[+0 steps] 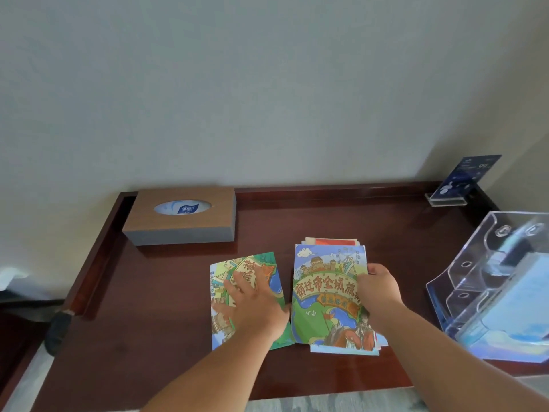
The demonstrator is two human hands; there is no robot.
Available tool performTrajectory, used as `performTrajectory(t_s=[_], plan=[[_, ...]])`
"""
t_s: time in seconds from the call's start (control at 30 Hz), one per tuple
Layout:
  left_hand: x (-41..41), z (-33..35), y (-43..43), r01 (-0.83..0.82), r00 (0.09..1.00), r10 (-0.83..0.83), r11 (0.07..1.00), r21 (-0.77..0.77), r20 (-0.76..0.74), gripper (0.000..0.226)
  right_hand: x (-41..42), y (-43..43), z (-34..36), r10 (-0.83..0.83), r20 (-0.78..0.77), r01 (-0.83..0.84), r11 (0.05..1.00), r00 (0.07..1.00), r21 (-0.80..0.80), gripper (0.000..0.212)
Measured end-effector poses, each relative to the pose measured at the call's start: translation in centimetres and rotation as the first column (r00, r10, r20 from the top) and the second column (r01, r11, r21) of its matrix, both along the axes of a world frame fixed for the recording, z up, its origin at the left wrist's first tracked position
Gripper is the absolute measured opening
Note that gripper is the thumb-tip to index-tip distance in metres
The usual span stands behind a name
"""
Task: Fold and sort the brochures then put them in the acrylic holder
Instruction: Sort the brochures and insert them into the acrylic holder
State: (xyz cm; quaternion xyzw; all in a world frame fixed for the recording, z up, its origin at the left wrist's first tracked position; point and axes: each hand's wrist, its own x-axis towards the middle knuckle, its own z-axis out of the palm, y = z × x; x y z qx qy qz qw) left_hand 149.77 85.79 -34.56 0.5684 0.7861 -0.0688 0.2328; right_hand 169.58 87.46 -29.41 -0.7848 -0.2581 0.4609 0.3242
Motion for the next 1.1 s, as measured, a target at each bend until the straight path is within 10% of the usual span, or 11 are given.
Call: performTrajectory(t_s=[0.43,0.87,1.0,1.1], plan=[[-8.1,0.6,-1.5,0.625,0.781,-0.624,0.779,0.045,-0.029,0.09,0.5,-0.3,0.8,-0.021,-0.012,0.021,1.0,1.0,0.011,0.03],[-5.2,-0.5,-3.3,0.441,0.897,-0.433,0.889,0.125,-0.085,0.074,0.2,-0.9,0.3,-0.018,0.024,0.018,1.0,1.0,0.002,0.026],[-6.0,1.0,-3.4,0.386,0.903,-0.417,0.895,0.224,0.108,0.039,0.0,-1.3,0.4,-0.035,-0.006,0.035,0.999,0.999,0.0,0.025],[-6.1,2.3,-3.4,-0.077,0.899,-0.078,0.941,0.331,0.431,0.034,0.0,-1.5,0.4,-0.053,-0.032,0.053,0.999,0.998,-0.003,0.023]])
